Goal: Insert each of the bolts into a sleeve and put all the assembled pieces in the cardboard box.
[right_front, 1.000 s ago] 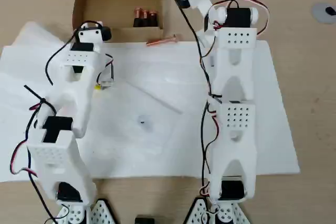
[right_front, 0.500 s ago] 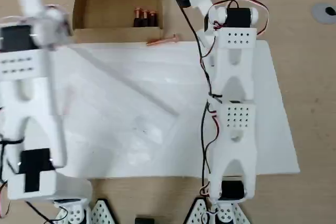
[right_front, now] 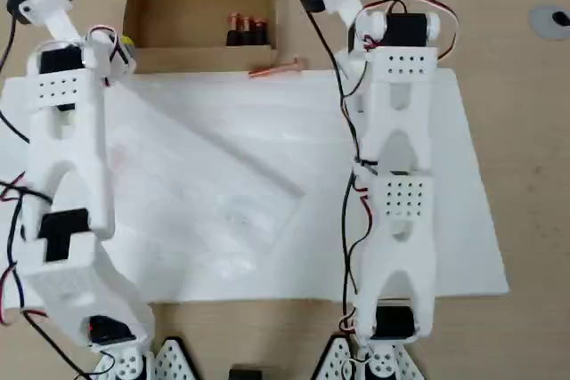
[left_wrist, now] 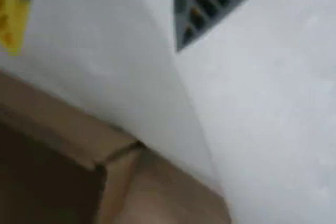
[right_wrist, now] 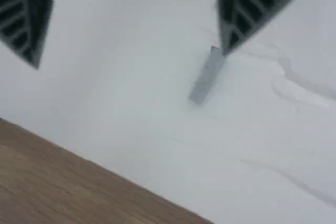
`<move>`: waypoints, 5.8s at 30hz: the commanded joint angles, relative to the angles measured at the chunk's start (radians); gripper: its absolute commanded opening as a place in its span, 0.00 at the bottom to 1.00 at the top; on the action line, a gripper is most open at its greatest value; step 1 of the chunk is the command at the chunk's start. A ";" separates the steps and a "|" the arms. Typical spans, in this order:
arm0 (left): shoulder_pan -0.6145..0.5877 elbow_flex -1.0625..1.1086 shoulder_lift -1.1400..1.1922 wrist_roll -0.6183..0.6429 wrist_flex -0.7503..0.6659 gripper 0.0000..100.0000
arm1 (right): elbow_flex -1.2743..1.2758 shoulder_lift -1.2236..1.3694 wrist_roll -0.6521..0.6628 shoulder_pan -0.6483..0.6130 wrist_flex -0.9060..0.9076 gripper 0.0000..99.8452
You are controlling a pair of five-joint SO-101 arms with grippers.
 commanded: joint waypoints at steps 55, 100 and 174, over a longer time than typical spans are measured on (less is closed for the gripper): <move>-0.209 -0.925 0.664 0.356 0.672 0.16 | 0.097 -0.104 -0.011 0.021 0.011 0.26; -0.845 -1.330 0.636 0.577 0.502 0.01 | 0.189 -0.105 -0.075 -0.015 0.012 0.26; -0.359 -0.964 -0.033 -0.189 0.824 0.30 | 0.199 -0.097 -0.074 -0.015 0.011 0.26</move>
